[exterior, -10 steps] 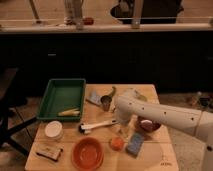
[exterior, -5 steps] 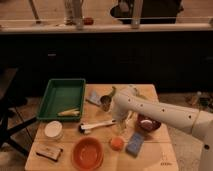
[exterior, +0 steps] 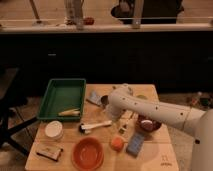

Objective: Wipe table surface with brush

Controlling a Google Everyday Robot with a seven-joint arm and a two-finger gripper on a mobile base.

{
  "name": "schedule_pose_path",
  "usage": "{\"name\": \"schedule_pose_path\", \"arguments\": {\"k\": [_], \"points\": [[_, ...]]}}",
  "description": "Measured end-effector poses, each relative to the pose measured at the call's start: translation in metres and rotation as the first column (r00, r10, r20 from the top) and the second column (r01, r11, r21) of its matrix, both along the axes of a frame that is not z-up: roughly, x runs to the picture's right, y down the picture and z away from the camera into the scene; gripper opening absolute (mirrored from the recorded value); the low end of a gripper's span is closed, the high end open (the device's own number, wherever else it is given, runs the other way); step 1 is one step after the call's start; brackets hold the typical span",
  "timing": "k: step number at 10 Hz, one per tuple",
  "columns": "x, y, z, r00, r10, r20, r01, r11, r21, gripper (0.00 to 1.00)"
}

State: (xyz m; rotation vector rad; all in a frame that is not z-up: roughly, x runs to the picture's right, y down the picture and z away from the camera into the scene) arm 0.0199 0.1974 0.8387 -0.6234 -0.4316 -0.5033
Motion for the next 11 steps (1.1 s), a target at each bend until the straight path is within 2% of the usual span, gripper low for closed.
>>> {"name": "schedule_pose_path", "arguments": {"k": [11], "points": [[-0.008,0.014,0.018,0.999,-0.042,0.019,0.043,0.9976,-0.055,0.8]]}}
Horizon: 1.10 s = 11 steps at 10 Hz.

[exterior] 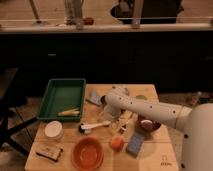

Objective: Wipe table surface with brush

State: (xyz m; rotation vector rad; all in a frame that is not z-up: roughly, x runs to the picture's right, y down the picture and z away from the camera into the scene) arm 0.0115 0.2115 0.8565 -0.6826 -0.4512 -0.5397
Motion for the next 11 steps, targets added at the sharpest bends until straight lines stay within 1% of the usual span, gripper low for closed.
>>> {"name": "schedule_pose_path", "arguments": {"k": [1,2,4,5,6,9,10,11], "points": [[-0.0014,0.001,0.0017,1.0,-0.006,0.002,0.006,1.0,-0.007,0.8],[-0.0021,0.0024,0.0033,1.0,-0.012,0.004,0.012,0.9998,-0.013,0.75],[-0.0017,0.0044,0.0049,1.0,-0.02,0.005,0.02,0.9995,-0.024,0.6],[-0.0009,0.0048,0.0053,1.0,-0.022,0.007,0.022,0.9992,-0.032,0.45],[-0.0002,0.0047,0.0051,1.0,-0.017,0.01,0.017,0.9992,-0.037,0.38],[0.0031,0.0031,0.0052,1.0,-0.021,0.009,0.021,0.9991,-0.037,0.06],[0.0034,0.0023,0.0055,1.0,-0.023,0.008,0.023,0.9992,-0.034,0.01],[0.0025,0.0026,0.0052,1.0,-0.022,0.01,0.022,0.9991,-0.036,0.0]]}}
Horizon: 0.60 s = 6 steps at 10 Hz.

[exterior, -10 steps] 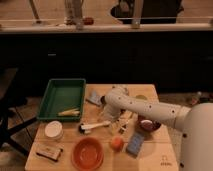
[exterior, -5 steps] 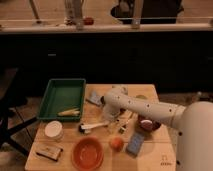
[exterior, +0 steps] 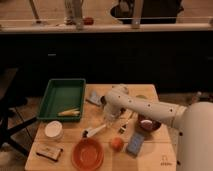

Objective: Wipe table surface with brush

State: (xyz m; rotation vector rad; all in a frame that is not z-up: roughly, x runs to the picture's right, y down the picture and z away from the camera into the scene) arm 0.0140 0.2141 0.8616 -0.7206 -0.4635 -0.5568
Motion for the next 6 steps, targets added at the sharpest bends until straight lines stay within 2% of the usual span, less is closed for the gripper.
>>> {"name": "schedule_pose_path", "arguments": {"k": [3,6], "points": [[-0.0038,0.0014,0.0015,1.0,-0.027,0.009,0.027,0.9996,0.003,0.0],[-0.0025,-0.0007,0.0023,1.0,-0.004,-0.021,0.005,0.9998,0.019,0.0]]}}
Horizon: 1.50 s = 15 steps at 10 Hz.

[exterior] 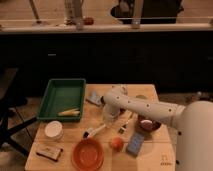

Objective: Wipe table surface with brush

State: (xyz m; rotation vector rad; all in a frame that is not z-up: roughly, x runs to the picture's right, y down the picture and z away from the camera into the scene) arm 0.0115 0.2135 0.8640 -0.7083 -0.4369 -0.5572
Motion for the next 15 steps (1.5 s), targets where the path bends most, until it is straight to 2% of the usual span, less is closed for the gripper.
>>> {"name": "schedule_pose_path", "arguments": {"k": [4,9,12,15], "points": [[0.003,-0.006,0.006,0.999,0.022,-0.037,-0.022,0.9997,0.013,0.0],[0.003,-0.02,-0.002,0.996,0.062,-0.057,-0.057,0.9937,0.097,0.0],[0.003,-0.027,-0.004,0.994,0.091,-0.064,-0.082,0.9874,0.136,0.0],[0.004,-0.036,-0.002,0.991,0.115,-0.07,-0.103,0.9821,0.158,0.0]]}}
